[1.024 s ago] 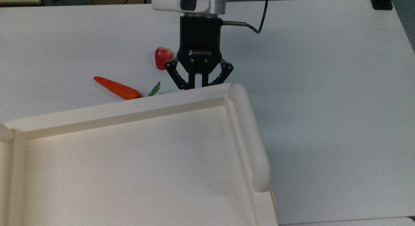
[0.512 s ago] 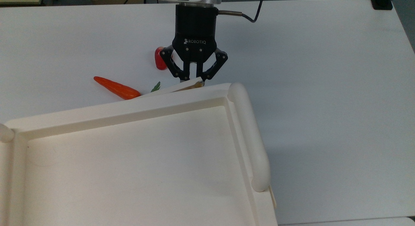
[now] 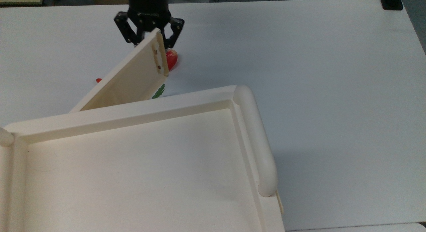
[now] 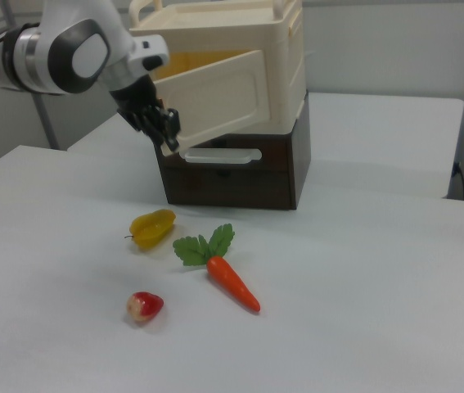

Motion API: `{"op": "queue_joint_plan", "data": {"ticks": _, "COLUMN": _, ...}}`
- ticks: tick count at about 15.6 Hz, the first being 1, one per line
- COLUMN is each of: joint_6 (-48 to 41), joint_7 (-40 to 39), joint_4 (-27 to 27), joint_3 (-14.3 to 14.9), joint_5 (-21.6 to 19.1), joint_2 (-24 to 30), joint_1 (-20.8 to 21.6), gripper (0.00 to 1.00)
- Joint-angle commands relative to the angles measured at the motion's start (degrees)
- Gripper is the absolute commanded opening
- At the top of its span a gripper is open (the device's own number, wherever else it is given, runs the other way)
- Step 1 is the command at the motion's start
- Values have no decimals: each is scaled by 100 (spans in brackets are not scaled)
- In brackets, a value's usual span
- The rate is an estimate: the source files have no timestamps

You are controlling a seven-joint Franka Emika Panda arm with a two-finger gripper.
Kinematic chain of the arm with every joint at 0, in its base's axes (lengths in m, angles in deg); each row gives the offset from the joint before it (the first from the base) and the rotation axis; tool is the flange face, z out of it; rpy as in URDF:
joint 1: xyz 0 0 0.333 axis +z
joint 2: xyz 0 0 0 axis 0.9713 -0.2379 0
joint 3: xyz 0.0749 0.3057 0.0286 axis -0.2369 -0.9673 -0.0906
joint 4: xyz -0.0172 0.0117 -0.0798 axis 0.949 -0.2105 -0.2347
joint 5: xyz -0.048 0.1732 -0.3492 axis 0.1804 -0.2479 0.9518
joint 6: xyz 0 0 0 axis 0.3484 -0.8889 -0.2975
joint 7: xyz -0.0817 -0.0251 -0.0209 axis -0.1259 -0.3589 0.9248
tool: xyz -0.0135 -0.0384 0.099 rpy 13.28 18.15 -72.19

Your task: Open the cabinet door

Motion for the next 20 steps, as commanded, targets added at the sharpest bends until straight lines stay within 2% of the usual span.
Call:
{"op": "queue_joint_plan", "data": {"ticks": 1, "joint_6": -1086, "joint_7": -133, "joint_4": -268, "joint_3": 125, "joint_5": -92, "joint_2": 504, "joint_1": -213, "gripper": 100}}
{"op": "queue_joint_plan", "data": {"ticks": 6, "joint_6": -2115, "joint_7": -211, "joint_4": -302, "joint_3": -103, "joint_5": -110, "joint_2": 848, "joint_1": -987, "gripper": 100}}
{"op": "queue_joint_plan", "data": {"ticks": 9, "joint_6": -2214, "joint_7": -334, "joint_4": -268, "joint_3": -245, "joint_5": -83, "joint_2": 892, "joint_1": -1286, "gripper": 100}}
{"op": "queue_joint_plan", "data": {"ticks": 14, "joint_6": -2609, "joint_7": -440, "joint_4": -250, "joint_3": -227, "joint_5": 4, "joint_2": 769, "joint_1": -1182, "gripper": 100}}
{"op": "queue_joint_plan", "data": {"ticks": 20, "joint_6": -2636, "joint_7": -493, "joint_4": -39, "joint_3": -218, "joint_5": 92, "joint_2": 575, "joint_1": -1252, "gripper": 100}}
